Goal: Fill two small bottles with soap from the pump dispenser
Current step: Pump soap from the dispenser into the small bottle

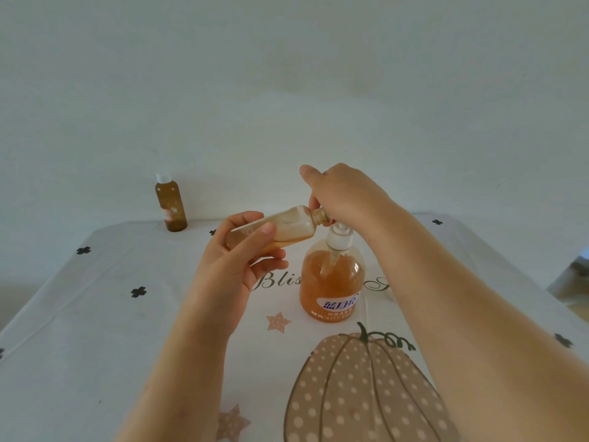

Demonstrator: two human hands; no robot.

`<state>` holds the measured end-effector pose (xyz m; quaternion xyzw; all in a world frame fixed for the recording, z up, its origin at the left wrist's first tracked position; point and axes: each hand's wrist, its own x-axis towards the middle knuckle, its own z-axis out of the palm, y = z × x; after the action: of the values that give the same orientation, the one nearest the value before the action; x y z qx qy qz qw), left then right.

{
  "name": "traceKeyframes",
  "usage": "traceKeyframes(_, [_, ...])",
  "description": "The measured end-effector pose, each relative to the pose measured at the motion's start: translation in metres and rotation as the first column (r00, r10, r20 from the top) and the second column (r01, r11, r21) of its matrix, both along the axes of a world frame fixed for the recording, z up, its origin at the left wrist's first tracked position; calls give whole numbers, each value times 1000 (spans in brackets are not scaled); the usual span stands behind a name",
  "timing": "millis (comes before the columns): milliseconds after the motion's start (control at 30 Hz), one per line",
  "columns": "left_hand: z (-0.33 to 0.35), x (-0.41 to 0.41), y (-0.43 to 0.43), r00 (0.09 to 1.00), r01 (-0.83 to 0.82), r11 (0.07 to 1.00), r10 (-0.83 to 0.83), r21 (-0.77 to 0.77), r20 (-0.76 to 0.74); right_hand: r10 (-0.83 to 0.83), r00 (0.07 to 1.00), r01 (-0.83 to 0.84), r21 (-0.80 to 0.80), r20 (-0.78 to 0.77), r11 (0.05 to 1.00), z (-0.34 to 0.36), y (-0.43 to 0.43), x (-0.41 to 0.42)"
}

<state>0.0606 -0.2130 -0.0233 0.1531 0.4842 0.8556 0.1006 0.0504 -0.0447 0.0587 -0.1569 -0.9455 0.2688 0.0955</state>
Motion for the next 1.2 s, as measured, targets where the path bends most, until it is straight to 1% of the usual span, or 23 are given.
traceKeyframes(133, [-1, 0, 1, 1000, -8, 1000, 8, 0, -14, 1, 999, -4, 62, 37, 998, -1, 1, -1])
traceKeyframes(333, [-2, -2, 0, 1000, -10, 1000, 10, -2, -12, 18, 1000, -18, 51, -10, 999, -10, 4, -5])
traceKeyframes(567, [-4, -7, -2, 1000, -2, 1000, 3, -30, 18, 10, 999, -12, -35, -38, 999, -21, 8, -11])
traceKeyframes(800, [-6, -8, -3, 1000, 11, 999, -11, -36, 8, 5, 1000, -6, -48, -23, 999, -21, 6, -11])
traceKeyframes(967, [-4, -7, -3, 1000, 27, 999, -27, -28, -9, -18, 1000, 17, -25, -14, 1000, -13, 4, -6])
traceKeyframes(1033, [-3, -6, -4, 999, 36, 999, -36, -22, -24, -11, 1000, 11, -26, 10, 1000, -6, 3, -4])
traceKeyframes(1200, [-1, -5, -5, 998, 34, 999, -34, 1, -58, 6, 999, -7, 26, 38, 1000, 0, -3, -6])
